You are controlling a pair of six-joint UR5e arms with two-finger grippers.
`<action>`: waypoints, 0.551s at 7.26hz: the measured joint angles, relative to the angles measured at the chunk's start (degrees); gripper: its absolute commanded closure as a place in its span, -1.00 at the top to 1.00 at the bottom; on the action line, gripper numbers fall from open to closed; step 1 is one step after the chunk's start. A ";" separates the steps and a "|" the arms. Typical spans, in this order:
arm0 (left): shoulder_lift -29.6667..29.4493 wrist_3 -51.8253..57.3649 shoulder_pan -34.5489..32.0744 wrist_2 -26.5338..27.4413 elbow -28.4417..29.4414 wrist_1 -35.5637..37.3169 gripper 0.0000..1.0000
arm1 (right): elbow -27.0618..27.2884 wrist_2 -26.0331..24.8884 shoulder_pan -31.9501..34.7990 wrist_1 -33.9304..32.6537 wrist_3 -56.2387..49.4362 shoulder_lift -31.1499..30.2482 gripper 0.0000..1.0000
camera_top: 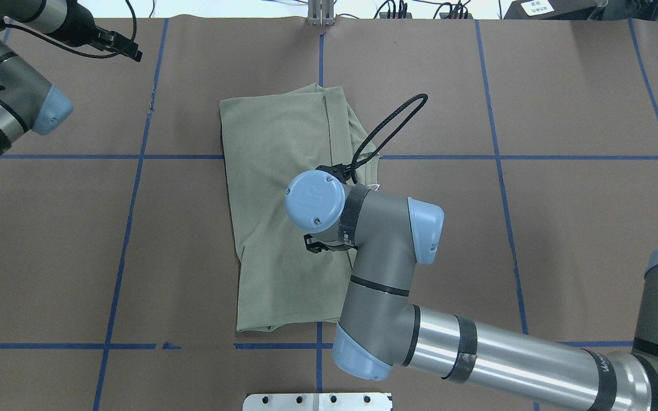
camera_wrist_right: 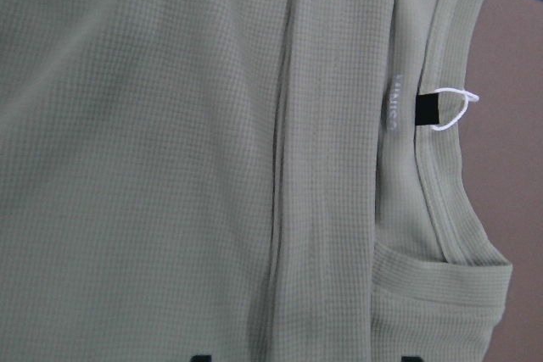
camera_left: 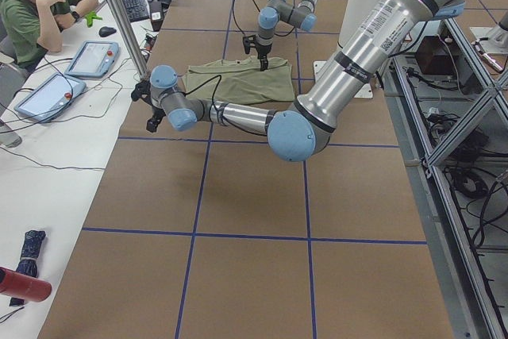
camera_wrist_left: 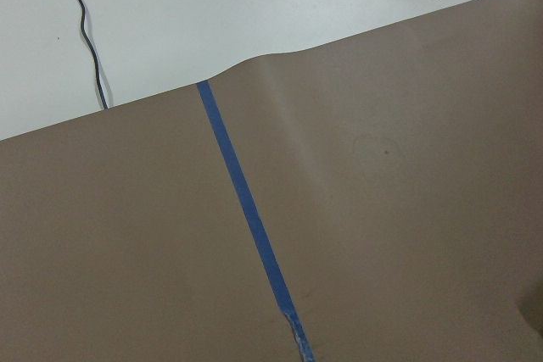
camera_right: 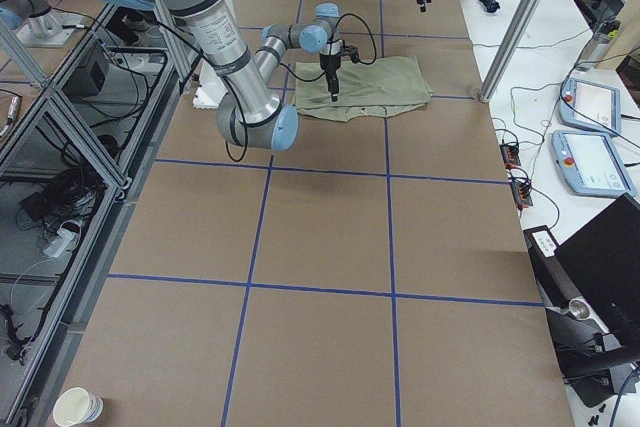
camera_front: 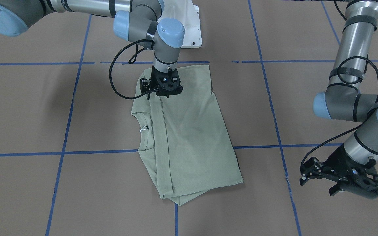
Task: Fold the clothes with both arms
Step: 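Press and smooth the folded side edge with the right gripper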
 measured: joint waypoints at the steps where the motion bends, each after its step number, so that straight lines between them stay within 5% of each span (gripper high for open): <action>1: 0.00 -0.06 0.02 -0.23 -0.06 -0.03 1.00 | -0.77 -0.52 0.00 -0.06 -0.29 0.16 0.39; 3: 0.02 -0.09 0.03 -0.31 -0.24 0.02 1.00 | -1.20 -1.44 0.00 -0.39 -1.06 0.16 0.12; 4: 0.13 -0.09 0.07 -0.28 -0.31 0.03 1.00 | -1.22 -1.78 -0.04 -0.82 -1.21 0.15 -0.24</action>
